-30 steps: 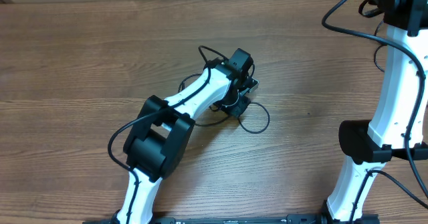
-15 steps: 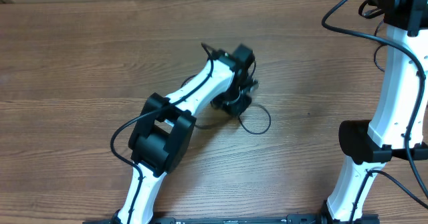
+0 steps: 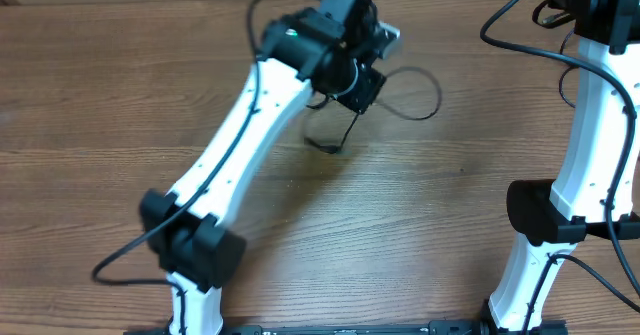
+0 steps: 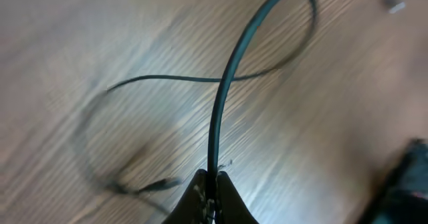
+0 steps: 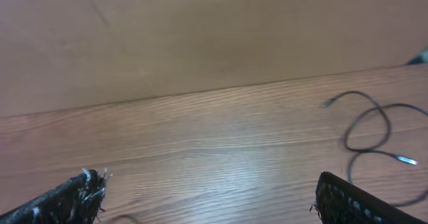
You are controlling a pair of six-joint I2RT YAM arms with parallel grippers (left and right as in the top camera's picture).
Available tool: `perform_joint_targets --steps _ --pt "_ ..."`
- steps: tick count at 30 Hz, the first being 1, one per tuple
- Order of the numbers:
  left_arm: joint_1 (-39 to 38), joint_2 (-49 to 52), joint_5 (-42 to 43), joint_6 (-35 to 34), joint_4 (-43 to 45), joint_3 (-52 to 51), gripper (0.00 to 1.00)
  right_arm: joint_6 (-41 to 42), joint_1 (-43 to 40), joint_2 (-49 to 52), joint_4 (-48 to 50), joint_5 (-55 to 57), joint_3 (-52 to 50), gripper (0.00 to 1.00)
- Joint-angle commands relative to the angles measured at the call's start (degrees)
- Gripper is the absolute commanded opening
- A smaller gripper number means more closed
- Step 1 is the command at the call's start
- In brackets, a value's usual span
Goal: Untangle cables
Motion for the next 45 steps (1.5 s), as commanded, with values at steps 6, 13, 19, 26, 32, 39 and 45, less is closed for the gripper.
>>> perform_joint_targets --steps 6,13,19,26,32,39,45 --pt "8.6 -9.2 6.4 -0.9 -3.1 4.6 0.04 -4.3 -0.2 0.0 0.9 -14.7 -4.2 1.0" --pt "16.0 -10.3 6.3 -0.9 -5.2 4.6 0.04 -16.3 -0.2 0.0 0.5 -41.7 -6.3 1.0" --pt "21.9 -10.3 7.3 -2.0 -3.8 4.7 0.04 -34.2 0.0 0.0 -3.6 -58.0 -6.3 1.0" --pt "24.8 -10.3 18.3 -2.4 -3.5 4.7 0.04 -52.7 4.0 0.7 -8.0 -59.4 -8.2 1.0" --pt "22.4 -10.7 20.2 -2.2 -3.3 4.7 0.04 -59.7 8.1 2.5 -2.6 -56.5 -16.6 1.0" --pt "22.2 -11.1 20.3 -2.2 -3.4 4.7 0.04 -57.5 9.4 2.6 9.4 -56.2 -29.7 0.35" --pt "22.2 -11.1 19.7 -2.1 -3.4 4.7 0.04 -56.6 9.3 2.6 11.2 -56.2 -32.0 0.04"
